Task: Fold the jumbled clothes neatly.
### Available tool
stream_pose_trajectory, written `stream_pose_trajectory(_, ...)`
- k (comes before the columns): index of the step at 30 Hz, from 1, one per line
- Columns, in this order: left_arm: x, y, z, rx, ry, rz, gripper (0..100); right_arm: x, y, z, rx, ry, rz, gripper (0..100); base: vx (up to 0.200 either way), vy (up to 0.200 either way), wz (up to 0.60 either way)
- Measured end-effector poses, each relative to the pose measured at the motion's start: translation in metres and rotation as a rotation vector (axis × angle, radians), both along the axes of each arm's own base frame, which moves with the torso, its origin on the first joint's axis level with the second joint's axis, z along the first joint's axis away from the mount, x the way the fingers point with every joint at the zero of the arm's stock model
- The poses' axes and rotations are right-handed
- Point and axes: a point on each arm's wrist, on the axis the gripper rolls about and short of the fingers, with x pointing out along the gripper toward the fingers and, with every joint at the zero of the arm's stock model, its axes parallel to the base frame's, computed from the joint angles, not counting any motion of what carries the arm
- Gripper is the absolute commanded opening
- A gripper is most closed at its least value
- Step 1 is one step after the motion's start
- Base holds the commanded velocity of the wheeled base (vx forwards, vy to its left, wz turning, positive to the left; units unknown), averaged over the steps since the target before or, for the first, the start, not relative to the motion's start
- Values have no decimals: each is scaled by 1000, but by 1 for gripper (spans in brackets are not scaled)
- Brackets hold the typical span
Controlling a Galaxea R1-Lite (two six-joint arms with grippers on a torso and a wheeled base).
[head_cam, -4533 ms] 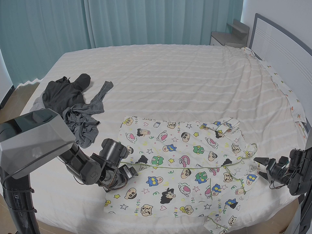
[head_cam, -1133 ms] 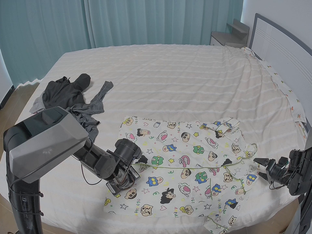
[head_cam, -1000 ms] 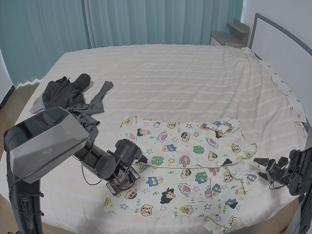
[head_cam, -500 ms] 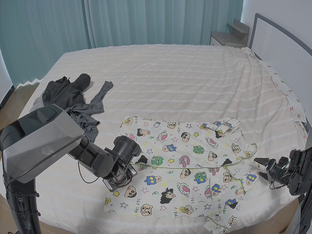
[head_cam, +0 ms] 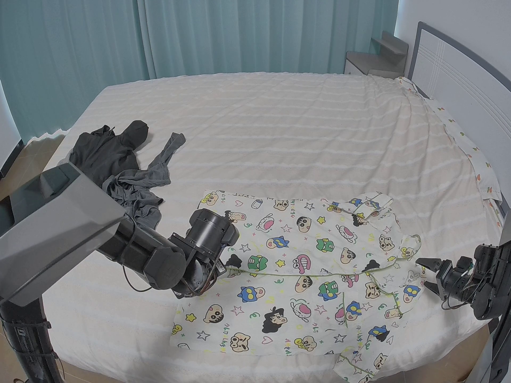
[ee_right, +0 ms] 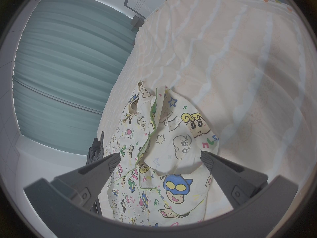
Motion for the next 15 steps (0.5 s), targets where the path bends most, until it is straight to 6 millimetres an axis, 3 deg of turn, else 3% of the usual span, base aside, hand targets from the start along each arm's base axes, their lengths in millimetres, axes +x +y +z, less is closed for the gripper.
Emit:
stream_pose_trajectory(5, -2, -2, -5, 9, 8, -8, 0, 0, 0, 0, 1, -1, -1, 100, 0, 0, 0)
stream_pose_trajectory(15, 5, 15, -16, -106, 115, -34, 0, 1, 0, 0, 0, -2, -1, 100, 0, 0, 0)
